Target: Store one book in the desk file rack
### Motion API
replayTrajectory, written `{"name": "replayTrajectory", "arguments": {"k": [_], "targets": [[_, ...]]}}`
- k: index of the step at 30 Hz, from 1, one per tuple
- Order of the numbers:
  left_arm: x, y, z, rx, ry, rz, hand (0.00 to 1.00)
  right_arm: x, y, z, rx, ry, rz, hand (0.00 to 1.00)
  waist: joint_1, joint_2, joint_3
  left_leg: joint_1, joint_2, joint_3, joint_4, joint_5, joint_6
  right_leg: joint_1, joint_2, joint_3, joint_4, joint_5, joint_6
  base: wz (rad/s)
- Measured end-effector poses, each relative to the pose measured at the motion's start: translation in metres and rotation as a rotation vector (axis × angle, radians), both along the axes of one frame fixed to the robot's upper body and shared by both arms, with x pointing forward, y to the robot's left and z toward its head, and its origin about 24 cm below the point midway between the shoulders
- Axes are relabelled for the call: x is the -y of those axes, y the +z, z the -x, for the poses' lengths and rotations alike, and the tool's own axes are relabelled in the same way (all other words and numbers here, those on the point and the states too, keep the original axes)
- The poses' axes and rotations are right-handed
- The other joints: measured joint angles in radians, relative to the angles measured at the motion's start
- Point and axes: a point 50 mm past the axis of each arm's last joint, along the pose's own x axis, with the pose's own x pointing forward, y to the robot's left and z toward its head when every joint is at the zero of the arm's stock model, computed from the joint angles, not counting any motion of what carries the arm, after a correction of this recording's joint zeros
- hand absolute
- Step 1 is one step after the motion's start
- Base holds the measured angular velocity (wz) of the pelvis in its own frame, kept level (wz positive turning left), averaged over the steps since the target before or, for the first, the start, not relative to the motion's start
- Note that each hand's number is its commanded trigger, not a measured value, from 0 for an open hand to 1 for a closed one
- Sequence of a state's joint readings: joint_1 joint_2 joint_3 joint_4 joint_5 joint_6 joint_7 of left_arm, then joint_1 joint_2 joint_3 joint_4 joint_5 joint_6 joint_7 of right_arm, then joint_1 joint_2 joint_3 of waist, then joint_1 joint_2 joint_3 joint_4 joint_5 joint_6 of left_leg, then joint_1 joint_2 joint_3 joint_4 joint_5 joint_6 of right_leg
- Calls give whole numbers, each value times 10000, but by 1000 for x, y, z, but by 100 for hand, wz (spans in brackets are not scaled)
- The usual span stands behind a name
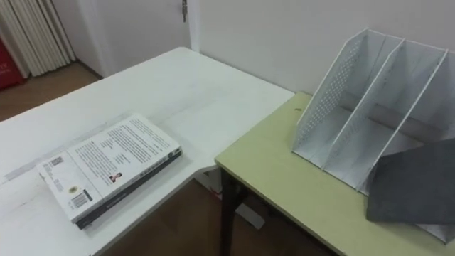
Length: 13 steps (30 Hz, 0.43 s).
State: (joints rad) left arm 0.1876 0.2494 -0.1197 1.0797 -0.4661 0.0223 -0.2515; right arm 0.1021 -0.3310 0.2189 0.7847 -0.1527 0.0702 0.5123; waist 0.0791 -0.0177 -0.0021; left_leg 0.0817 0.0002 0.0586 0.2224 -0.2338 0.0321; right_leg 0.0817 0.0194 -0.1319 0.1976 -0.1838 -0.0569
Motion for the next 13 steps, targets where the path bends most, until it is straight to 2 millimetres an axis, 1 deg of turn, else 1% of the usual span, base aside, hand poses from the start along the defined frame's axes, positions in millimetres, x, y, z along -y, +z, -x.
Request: {"name": "replayTrajectory", "arguments": {"k": [1,2,3,4,6,7,8,10,11,13], "targets": [[-1,0,0,46,43,-54,0,3,-4,8,-111,-643,54,0,-4,-60,-22,19,18,99,-1,1,-2,49,3,-19,-118,3,0,9],[-2,0,1,56,142,-81,0,4,-8,15,-147,-1332,-19,0,-17,-39,-18,86,27,146,-6,1,-3,108,4,-37,-161,2,0,8],[-2,0,2,54,203,-90,0,4,-10,19,-198,-1548,-28,0,-19,-80,12,136,27,147,-19,0,-3,157,4,-51,-214,1,1,8],[-3,0,4,14,225,-117,0,3,-15,27,-381,-2080,-45,0,-34,-88,-17,189,27,148,-17,-2,-4,255,9,-67,-297,5,10,9],[-3,0,4,19,269,-148,0,4,-19,35,-495,-2984,-95,0,-52,-91,-14,196,27,199,-19,-5,-4,321,6,-86,-312,7,19,8],[-3,0,8,-73,302,-182,0,5,-23,42,-617,-3561,-39,0,-48,-84,-11,196,26,219,-20,-5,-4,359,4,-97,-302,13,29,9],[-4,0,9,-86,291,-232,0,7,-26,49,-765,-4157,42,0,-91,-50,-9,202,22,221,-17,-5,-4,375,6,-105,-300,24,42,9],[-4,0,11,-111,422,-268,0,9,-28,56,-882,-4933,81,0,-166,-17,17,203,20,235,-25,-10,-1,353,11,-102,-397,32,57,5],[-3,-1,13,-143,463,-274,0,11,-29,61,-933,-5428,118,0,-199,27,44,170,21,217,-78,-20,3,357,25,-77,-447,41,69,0],[0,-2,14,-195,534,-227,0,14,-30,67,-982,-6065,197,0,-255,146,46,152,15,214,-103,-22,4,338,23,-73,-443,39,73,0]]}}
